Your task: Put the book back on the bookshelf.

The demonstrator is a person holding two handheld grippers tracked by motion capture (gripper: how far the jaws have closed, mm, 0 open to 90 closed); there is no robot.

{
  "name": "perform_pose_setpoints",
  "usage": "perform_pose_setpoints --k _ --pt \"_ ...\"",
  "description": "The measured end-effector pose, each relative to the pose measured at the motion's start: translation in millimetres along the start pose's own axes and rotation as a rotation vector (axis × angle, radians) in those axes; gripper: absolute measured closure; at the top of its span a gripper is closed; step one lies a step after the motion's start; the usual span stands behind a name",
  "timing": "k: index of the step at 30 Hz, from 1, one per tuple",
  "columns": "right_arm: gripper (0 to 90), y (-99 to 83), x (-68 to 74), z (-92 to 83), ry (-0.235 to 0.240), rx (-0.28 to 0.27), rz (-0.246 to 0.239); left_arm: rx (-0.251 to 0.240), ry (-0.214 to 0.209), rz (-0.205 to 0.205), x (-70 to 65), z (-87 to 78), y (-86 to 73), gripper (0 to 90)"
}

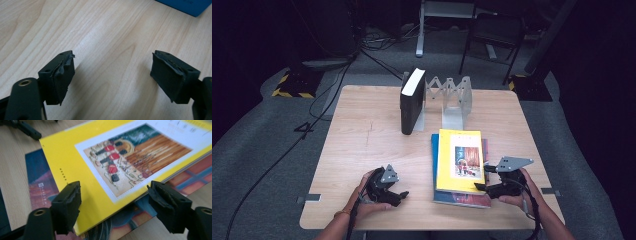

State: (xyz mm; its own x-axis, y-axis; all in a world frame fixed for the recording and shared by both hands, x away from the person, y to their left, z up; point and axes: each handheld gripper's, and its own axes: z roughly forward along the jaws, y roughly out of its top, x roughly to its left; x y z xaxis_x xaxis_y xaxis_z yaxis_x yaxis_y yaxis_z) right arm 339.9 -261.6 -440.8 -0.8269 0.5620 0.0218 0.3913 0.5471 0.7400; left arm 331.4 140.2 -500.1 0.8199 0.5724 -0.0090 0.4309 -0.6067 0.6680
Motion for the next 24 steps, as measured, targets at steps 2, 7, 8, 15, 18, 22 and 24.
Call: perform_pose_setpoints --k 2,7,8,15,18,22,24 --pt "23.1 0.2 -2.9 2.7 0.019 -0.004 0.021 -0.006 0.005 0.004 2.1 1.5 7.1 20.3" --pt "19.2 4.9 -11.7 8.0 0.011 0.019 0.049 -0.064 0.026 0.022 9.7 6.3 38.3 22.0" --pt "17.9 5.4 -14.1 9.2 0.012 0.019 0.061 -0.066 0.039 0.036 10.0 9.5 46.2 22.0" --pt "13.4 6.4 -27.0 14.9 0.050 0.030 0.091 -0.069 0.039 0.073 11.2 32.0 77.5 22.1" --pt "12.5 7.0 -28.0 17.2 0.052 0.022 0.093 -0.053 0.049 0.085 11.8 39.5 83.4 22.1" --pt "11.9 7.9 -29.5 18.4 0.059 0.028 0.090 -0.069 0.040 0.092 11.0 51.9 93.7 22.8" --pt "11.5 8.3 -30.4 18.7 0.066 0.034 0.094 -0.049 0.034 0.104 10.2 56.8 98.7 22.7"
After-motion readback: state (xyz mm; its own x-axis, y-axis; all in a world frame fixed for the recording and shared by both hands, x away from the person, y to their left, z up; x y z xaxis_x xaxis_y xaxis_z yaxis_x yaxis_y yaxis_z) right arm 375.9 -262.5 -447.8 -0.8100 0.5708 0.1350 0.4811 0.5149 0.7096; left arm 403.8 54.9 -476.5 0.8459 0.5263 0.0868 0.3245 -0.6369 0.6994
